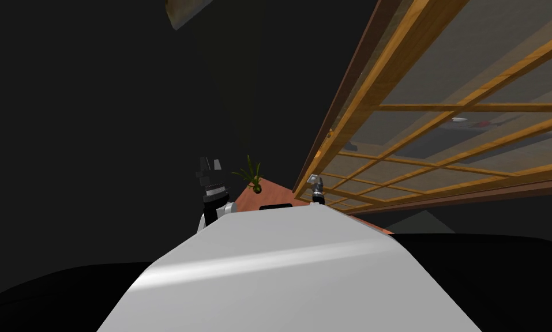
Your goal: Pull the door open
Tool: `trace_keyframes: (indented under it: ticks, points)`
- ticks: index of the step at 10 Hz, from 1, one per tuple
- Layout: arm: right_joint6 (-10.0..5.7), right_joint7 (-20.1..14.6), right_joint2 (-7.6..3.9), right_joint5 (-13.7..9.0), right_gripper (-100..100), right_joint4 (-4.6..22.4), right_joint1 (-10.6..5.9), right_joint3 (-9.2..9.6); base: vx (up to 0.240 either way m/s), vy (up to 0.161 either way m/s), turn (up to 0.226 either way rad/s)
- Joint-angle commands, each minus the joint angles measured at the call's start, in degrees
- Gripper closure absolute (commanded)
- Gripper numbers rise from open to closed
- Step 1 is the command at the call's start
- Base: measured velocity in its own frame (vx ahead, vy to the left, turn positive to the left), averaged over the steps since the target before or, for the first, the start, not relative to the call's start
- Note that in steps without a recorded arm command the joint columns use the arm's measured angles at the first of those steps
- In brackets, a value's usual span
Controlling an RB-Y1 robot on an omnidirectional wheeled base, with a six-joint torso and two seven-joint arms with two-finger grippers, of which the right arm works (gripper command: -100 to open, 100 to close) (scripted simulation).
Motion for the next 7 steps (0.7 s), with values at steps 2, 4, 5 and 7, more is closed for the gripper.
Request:
trace_keyframes:
  ticks: [2,4,5,7]
  points:
    - [0.38,-4.3,0.13,-1.9,-100,-0.9,0.23,1.47,-0.043,0.027,0.011]
    - [0.42,-6.7,0.13,-2.8,-100,-1.1,0.26,2.08,-0.023,-0.001,0.004]
    - [0.46,-8.4,0.13,-3.8,-100,-1.3,0.3,2.78,-0.04,-0.013,0.013]
    - [0.5,-11.1,0.13,-4.8,-100,-1.6,0.34,3.49,-0.037,-0.009,0.004]
